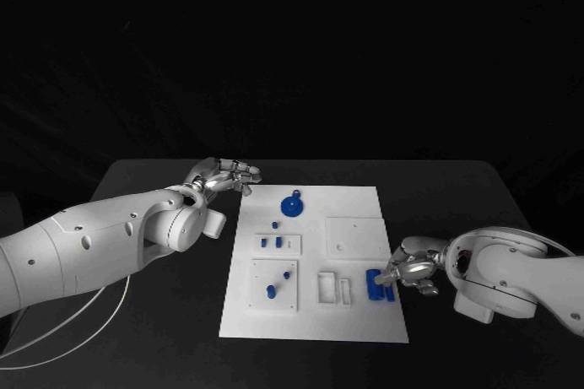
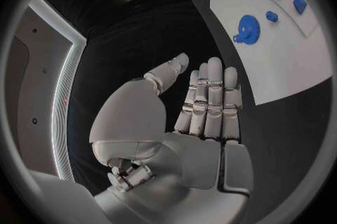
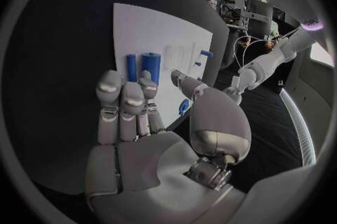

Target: Assemble the parts on the task board

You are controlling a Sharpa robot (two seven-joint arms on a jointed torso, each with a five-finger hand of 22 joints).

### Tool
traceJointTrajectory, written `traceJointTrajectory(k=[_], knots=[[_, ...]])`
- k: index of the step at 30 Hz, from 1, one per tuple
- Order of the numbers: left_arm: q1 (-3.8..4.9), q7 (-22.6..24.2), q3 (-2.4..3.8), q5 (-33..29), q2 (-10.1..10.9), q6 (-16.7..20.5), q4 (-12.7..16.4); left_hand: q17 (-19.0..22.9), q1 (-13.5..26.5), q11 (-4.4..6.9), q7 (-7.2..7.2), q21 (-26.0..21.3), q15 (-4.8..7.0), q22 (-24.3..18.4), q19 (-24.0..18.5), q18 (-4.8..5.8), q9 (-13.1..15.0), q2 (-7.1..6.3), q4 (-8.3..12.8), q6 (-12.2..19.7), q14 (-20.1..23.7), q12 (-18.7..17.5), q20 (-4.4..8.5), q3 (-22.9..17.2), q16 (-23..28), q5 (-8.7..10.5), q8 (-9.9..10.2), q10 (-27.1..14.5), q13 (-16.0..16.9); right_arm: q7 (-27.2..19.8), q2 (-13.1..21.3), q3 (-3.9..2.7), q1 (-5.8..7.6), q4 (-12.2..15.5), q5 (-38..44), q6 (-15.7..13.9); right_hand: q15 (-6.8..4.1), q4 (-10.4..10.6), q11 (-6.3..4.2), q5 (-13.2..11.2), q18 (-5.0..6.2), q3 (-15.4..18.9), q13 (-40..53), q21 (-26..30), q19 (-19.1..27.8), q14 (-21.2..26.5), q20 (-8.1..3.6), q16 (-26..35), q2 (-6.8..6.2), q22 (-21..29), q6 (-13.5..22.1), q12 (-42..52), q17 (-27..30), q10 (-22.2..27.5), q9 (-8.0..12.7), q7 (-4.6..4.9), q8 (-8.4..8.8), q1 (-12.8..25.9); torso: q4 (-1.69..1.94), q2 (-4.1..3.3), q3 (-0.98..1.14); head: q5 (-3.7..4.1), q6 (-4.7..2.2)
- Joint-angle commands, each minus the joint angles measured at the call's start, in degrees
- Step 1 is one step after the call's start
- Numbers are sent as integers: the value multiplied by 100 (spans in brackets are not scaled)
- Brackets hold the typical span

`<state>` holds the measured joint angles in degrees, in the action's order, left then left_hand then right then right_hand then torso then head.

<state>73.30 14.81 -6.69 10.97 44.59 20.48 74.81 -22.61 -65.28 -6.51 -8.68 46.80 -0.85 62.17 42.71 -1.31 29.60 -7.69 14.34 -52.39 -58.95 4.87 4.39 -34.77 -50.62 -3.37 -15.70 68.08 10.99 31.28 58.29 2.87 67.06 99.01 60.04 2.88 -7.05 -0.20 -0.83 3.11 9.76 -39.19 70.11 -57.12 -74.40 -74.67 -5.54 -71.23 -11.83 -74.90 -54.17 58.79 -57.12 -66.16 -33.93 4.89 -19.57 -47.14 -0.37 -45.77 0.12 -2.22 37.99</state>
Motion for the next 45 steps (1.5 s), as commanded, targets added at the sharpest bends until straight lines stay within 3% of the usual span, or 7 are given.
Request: traceJointTrajectory(k=[1, 9, 13, 23, 31, 39, 45], knots=[[2, 28, 0, -37, -9, -82, 14, -6, 67, -23, -2, -37, 6, 8, 23, -98, -5, 6, -30, 53, -25, -8, 46, 13, 38, 5, -33, -15, -9, 114, -39, 22, -3, -26, 220, 15, -23, 26, -27, -30, 524, 5, 4, -33, 26, 28, -34, -35, -8, -132, -104, 15, -8, 0, -8, 45, -17, 80, 8, 1, -6, 15, 11], [2, 24, -2, -37, 0, -83, 22, -9, 71, -23, -1, -39, 6, 9, 23, -98, -6, 5, -34, 53, -25, -8, 46, 14, 41, 5, -34, -15, -10, 154, -200, 136, -4, -110, 323, -163, -22, 37, -25, -29, 524, 7, 4, -51, 39, 29, -35, -32, -41, -128, -92, 3, -18, 3, -19, 47, 0, 134, 7, -2, -11, 9, 18], [2, 23, -3, -38, 1, -86, 25, -10, 73, -23, -1, -40, 6, 10, 23, -98, -6, 5, -37, 53, -24, -8, 46, 15, 42, 6, -35, -15, -11, 137, -365, 176, -5, -151, 371, -366, -17, 83, -18, -30, 524, 19, 13, -67, 48, 29, -37, -28, -110, -123, -70, -2, -29, 17, -28, 54, 22, 223, 5, -5, 1, -11, 15], [3, 19, -3, -39, -2, -84, 25, -15, 82, -23, -1, -43, 6, 12, 23, -98, -8, 5, -46, 53, -25, -7, 45, 18, 46, 6, -36, -15, -13, 269, -675, 217, -6, -257, 815, -494, -10, 177, -12, -29, 524, 126, 49, -108, 51, 21, -53, -37, -193, -120, -57, 19, -59, 30, -59, 61, 47, 417, -2, -3, 3, -37, 29], [4, 11, -3, -39, 2, -88, 28, -17, 87, -24, -2, -45, 6, 13, 23, -98, -8, 5, -52, 54, -25, -7, 45, 19, 48, 6, -36, -15, -14, 276, -938, 416, -35, -426, 762, -493, -11, 212, -12, -28, 524, 159, 61, -124, 55, 20, -63, -42, -204, -119, -49, 24, -72, 37, -71, 61, 59, 473, 2, -6, 3, -53, 42], [4, 4, -3, -39, 1, -91, 25, -21, 91, -24, -2, -47, 5, 15, 24, -99, -10, 3, -57, 57, -24, -8, 46, 20, 52, 5, -36, -18, -17, 240, -1070, 435, -121, -500, 612, -504, -8, 204, -9, -28, 524, 162, 68, -132, 64, 22, -73, -40, -185, -118, -28, 24, -79, 47, -74, 64, 77, 463, -5, -1, 4, -69, 60], [4, 2, -3, -39, -9, -87, 28, -23, 91, -25, -3, -49, 5, 16, 24, -99, -11, 2, -59, 58, -24, -8, 46, 19, 54, 5, -36, -20, -18, 221, -1080, 439, -124, -493, 590, -586, -9, 72, -12, -28, 524, 146, 79, -167, 82, 21, -86, -39, -49, -123, -53, 31, -97, 39, -95, 60, 83, 335, -6, -1, 4, -67, 62]])
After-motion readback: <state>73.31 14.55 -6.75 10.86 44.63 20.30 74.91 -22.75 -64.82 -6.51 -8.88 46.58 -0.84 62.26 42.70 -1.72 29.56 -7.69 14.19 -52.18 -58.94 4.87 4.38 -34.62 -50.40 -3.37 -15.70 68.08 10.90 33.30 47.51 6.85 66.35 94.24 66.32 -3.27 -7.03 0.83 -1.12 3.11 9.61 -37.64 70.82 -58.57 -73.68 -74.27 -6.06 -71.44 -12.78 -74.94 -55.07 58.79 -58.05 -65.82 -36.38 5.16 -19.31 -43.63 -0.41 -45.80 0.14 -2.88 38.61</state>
